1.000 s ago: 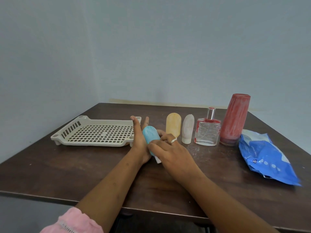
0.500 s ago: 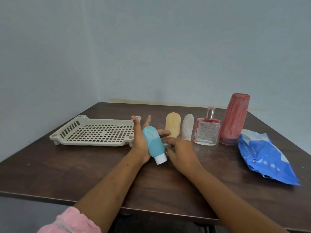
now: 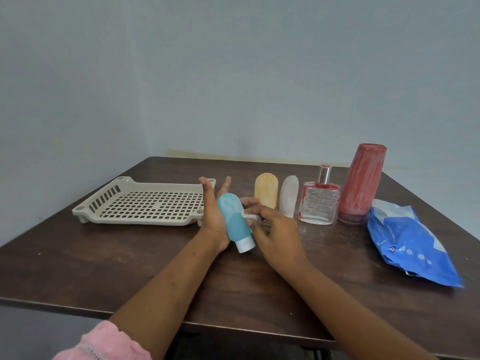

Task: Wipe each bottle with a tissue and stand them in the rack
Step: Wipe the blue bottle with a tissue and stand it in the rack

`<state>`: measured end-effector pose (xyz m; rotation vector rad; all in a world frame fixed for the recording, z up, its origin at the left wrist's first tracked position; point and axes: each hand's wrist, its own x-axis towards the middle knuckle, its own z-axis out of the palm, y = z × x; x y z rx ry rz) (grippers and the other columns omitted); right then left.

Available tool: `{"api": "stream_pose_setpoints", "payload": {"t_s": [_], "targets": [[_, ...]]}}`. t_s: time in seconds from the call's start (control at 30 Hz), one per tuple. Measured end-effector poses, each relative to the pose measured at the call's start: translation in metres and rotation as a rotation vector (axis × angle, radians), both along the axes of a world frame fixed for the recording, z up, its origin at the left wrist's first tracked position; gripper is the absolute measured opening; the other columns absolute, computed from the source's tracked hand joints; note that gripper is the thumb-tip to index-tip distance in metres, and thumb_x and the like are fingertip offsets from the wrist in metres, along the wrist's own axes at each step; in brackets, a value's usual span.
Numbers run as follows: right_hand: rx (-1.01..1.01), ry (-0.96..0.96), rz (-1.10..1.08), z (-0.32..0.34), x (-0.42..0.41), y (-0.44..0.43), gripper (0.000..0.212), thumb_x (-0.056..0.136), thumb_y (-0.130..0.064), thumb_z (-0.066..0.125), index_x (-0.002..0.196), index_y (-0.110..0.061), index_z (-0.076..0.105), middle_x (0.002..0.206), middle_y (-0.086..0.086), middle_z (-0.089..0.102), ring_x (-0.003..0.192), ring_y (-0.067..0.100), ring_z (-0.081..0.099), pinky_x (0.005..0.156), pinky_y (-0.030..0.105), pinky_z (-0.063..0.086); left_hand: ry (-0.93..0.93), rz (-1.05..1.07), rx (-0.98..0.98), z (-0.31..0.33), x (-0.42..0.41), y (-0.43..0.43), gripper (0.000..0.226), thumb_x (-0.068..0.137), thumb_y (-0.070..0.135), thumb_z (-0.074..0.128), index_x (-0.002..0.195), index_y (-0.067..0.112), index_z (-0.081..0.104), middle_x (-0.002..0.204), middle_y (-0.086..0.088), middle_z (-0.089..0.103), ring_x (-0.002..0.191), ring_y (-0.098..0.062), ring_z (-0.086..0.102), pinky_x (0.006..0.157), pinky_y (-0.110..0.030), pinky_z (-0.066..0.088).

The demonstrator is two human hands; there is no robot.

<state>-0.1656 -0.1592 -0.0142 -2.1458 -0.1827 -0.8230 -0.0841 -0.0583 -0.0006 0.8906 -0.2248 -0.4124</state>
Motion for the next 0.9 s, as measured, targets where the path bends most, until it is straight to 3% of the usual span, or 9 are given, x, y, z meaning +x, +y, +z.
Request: {"api": "stream_pose_setpoints", "payload": {"t_s": [0.13,0.3,0.47,0.63,0.7,0.8,0.9], "targets": [[-0.053,0.036,0.038,0.0,-0.001,-0.002,0.024,0.084,-0.018,0.067,0.108,-0.018,0.067,0.086,-0.027,0.054,0.088,0.012,0.062,0.081,0.036,0.053,-0.008,-0.019,0.008,0.0,-0.001,0.001,0.093,0.072,0.087,0.01,0.149,0.038,0.029,0.093,-0.021,0.072,0.093,-0.037,0.066,0.09,-0.051,0.048],[-0.013,0.09,0.064,-0.006,-0.002,-0.003,0.048,0.069,-0.034,0.08,0.113,-0.024,0.063,0.098,-0.01,0.061,0.095,0.013,0.059,0.084,0.038,0.052,-0.015,-0.086,0.077,0.0,0.001,0.005,0.103,0.057,0.091,0.016,0.149,0.048,0.019,0.116,-0.019,0.068,0.109,-0.04,0.064,0.098,-0.057,0.046],[0.034,0.109,0.031,-0.006,-0.005,-0.001,0.059,0.061,-0.036,0.085,0.113,-0.024,0.06,0.103,-0.012,0.059,0.095,0.005,0.059,0.083,0.027,0.053,-0.007,-0.155,0.121,-0.001,0.005,0.008,0.108,0.049,0.093,0.016,0.149,0.053,0.006,0.122,-0.021,0.065,0.111,-0.04,0.063,0.091,-0.055,0.049],[0.132,0.097,-0.015,-0.01,-0.004,-0.002,0.052,0.061,-0.034,0.086,0.105,-0.027,0.06,0.099,-0.016,0.063,0.091,0.001,0.061,0.079,0.02,0.052,0.042,-0.153,0.165,-0.001,0.002,0.008,0.106,0.054,0.093,0.013,0.149,0.046,0.023,0.152,-0.012,0.039,0.121,-0.033,0.055,0.082,-0.048,0.053],[0.199,0.108,-0.052,-0.01,-0.002,-0.004,0.046,0.06,-0.034,0.087,0.097,-0.029,0.059,0.091,-0.015,0.065,0.083,0.001,0.062,0.074,0.018,0.052,0.03,-0.138,0.174,-0.001,-0.001,0.005,0.1,0.066,0.09,0.005,0.151,0.041,0.023,0.146,-0.006,0.044,0.115,-0.03,0.057,0.081,-0.045,0.052],[0.261,0.101,-0.068,-0.009,-0.003,-0.005,0.043,0.06,-0.033,0.086,0.095,-0.027,0.06,0.087,-0.014,0.066,0.08,0.001,0.062,0.069,0.012,0.05,0.022,-0.096,0.178,-0.002,-0.002,0.001,0.091,0.074,0.086,0.003,0.15,0.04,0.023,0.148,-0.005,0.043,0.125,-0.031,0.052,0.088,-0.045,0.051],[0.205,0.069,-0.054,-0.007,-0.005,-0.004,0.04,0.065,-0.032,0.084,0.098,-0.026,0.062,0.092,-0.017,0.065,0.085,-0.003,0.061,0.071,0.006,0.045,0.039,0.036,0.187,-0.004,-0.001,-0.003,0.085,0.079,0.082,0.01,0.144,0.036,0.039,0.138,-0.007,0.054,0.115,-0.029,0.059,0.089,-0.045,0.053]]}}
